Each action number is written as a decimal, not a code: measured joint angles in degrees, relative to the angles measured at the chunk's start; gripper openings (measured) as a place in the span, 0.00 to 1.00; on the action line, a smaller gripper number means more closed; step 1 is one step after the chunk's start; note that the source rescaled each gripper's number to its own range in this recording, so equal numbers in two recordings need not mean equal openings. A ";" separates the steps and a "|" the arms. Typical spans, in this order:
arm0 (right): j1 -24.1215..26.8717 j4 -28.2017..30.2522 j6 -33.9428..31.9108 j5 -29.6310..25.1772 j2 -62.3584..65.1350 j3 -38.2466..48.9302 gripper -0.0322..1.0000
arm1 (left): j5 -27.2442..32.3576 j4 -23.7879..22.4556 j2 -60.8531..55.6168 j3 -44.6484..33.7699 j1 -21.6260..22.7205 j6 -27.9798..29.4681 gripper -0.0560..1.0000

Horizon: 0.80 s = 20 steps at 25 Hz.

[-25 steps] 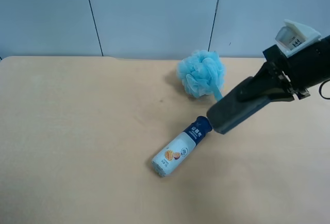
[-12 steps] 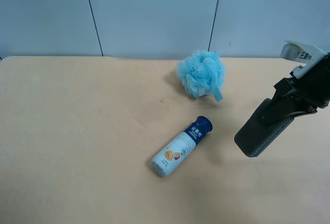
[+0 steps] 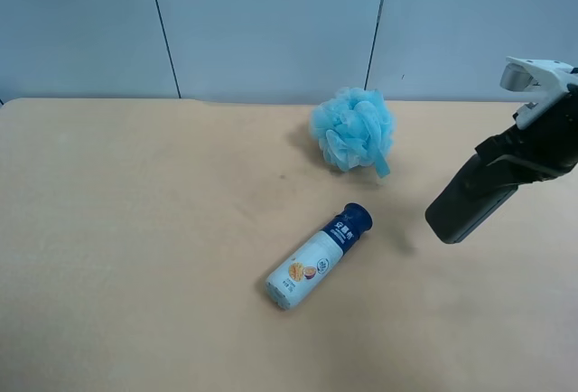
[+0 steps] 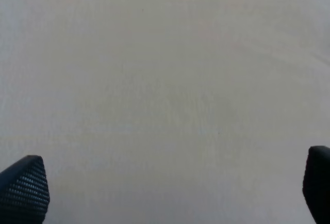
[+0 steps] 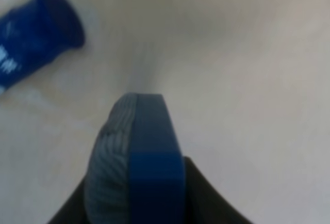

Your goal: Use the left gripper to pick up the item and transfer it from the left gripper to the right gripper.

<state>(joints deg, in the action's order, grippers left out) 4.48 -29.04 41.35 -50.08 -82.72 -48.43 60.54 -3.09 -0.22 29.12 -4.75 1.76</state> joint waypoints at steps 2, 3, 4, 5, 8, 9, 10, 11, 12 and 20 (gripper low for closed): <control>0.00 0.00 0.00 1.60 0.00 0.00 0.04 | 0.00 0.00 0.00 0.00 0.00 0.00 1.00; 0.00 0.00 0.00 2.22 0.00 0.00 0.04 | 0.00 0.00 0.00 0.00 0.00 0.00 1.00; 0.00 0.00 0.00 2.64 0.00 0.00 0.04 | 0.00 0.00 0.00 0.00 0.00 0.00 1.00; 0.00 0.00 0.00 2.78 0.00 0.00 0.04 | 0.00 0.00 0.00 0.00 0.00 0.00 1.00; 0.00 0.05 -0.47 2.78 0.00 0.00 0.06 | 0.00 0.00 0.00 0.00 0.00 0.00 1.00; 0.00 0.05 -0.79 2.78 0.00 0.00 0.10 | 0.00 0.00 0.00 0.00 0.00 0.00 1.00; 0.00 0.05 -1.14 2.78 0.00 0.00 0.21 | 0.00 0.00 0.00 0.00 0.00 0.00 1.00; 0.00 0.05 -1.58 2.78 0.00 0.00 0.36 | 0.00 0.00 0.00 0.00 0.00 0.00 1.00; 0.00 0.05 -1.88 2.80 0.00 0.00 0.54 | 0.00 0.00 0.00 0.00 0.00 0.00 1.00; 0.00 0.05 -2.88 2.99 0.00 0.00 0.99 | 0.00 0.00 0.00 0.00 0.00 0.00 1.00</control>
<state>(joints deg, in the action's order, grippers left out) 4.48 -29.00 38.47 -47.09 -82.72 -48.43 60.54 -3.09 -0.22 29.12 -4.75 1.76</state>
